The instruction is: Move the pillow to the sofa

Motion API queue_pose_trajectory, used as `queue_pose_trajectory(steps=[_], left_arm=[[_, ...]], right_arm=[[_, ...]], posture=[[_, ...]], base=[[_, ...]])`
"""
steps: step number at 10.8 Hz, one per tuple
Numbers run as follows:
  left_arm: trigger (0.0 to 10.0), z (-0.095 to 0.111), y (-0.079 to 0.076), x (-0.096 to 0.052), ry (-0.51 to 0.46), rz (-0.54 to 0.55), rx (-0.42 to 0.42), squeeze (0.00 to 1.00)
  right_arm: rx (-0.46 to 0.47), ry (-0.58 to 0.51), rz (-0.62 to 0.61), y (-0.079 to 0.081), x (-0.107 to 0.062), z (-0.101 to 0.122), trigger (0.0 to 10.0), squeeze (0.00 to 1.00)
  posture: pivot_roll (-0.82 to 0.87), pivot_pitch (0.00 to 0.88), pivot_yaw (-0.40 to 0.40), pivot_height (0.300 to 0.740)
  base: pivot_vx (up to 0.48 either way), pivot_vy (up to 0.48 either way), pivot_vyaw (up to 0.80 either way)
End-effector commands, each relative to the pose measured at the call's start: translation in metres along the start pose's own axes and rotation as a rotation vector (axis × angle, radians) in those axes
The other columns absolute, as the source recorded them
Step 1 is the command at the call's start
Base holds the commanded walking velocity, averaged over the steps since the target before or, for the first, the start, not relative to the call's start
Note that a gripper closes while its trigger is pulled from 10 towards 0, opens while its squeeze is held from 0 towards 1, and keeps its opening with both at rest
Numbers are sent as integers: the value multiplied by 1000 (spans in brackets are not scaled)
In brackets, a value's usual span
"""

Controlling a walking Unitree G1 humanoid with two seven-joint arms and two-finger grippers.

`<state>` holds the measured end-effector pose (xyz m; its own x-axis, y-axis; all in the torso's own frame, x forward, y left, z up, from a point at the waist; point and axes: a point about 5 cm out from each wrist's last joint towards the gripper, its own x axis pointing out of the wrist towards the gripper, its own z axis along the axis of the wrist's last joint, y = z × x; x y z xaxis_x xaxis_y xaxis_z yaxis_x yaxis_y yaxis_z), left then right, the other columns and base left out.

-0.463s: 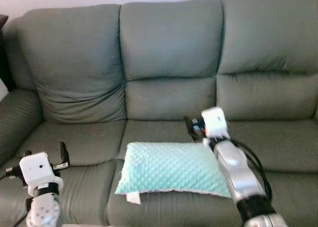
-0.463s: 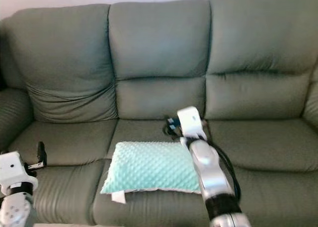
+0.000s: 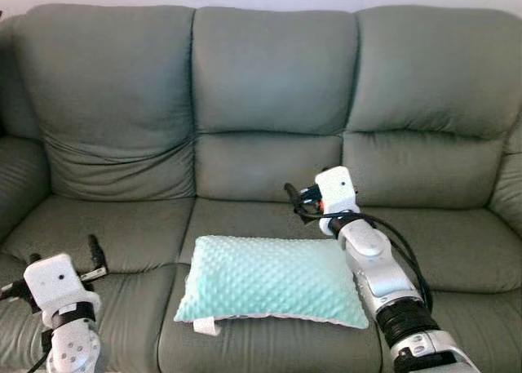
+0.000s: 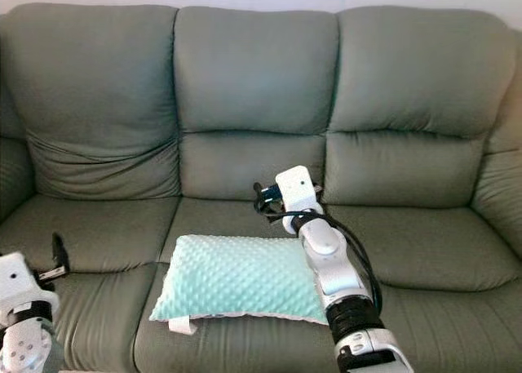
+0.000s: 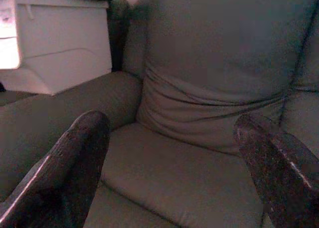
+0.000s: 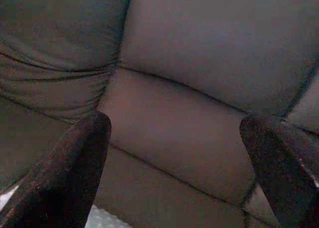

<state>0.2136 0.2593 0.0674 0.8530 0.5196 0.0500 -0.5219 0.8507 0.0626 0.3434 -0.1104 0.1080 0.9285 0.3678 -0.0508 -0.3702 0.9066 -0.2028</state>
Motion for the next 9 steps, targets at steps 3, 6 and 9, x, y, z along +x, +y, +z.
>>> queue_pose_trajectory(steps=[3, 6, 9], left_arm=[[10000, 0, -1, 1, -4, 2, 21, 0], [10000, 0, -3, 2, 0, -20, 30, 0], [10000, 0, -8, 4, 30, -46, 49, 0]], right_arm=[[-15, -24, 18, 3, 3, 3, 10000, 0], [-14, -20, 29, 9, 0, -1, 10000, 0], [-5, -18, 20, 8, 0, -3, 10000, 0]], posture=[[-116, 0, -8, 740], [-126, 0, 14, 740], [-127, 0, 31, 740]], base=[[0, 0, 221], [0, 0, 800], [0, 0, 800]])
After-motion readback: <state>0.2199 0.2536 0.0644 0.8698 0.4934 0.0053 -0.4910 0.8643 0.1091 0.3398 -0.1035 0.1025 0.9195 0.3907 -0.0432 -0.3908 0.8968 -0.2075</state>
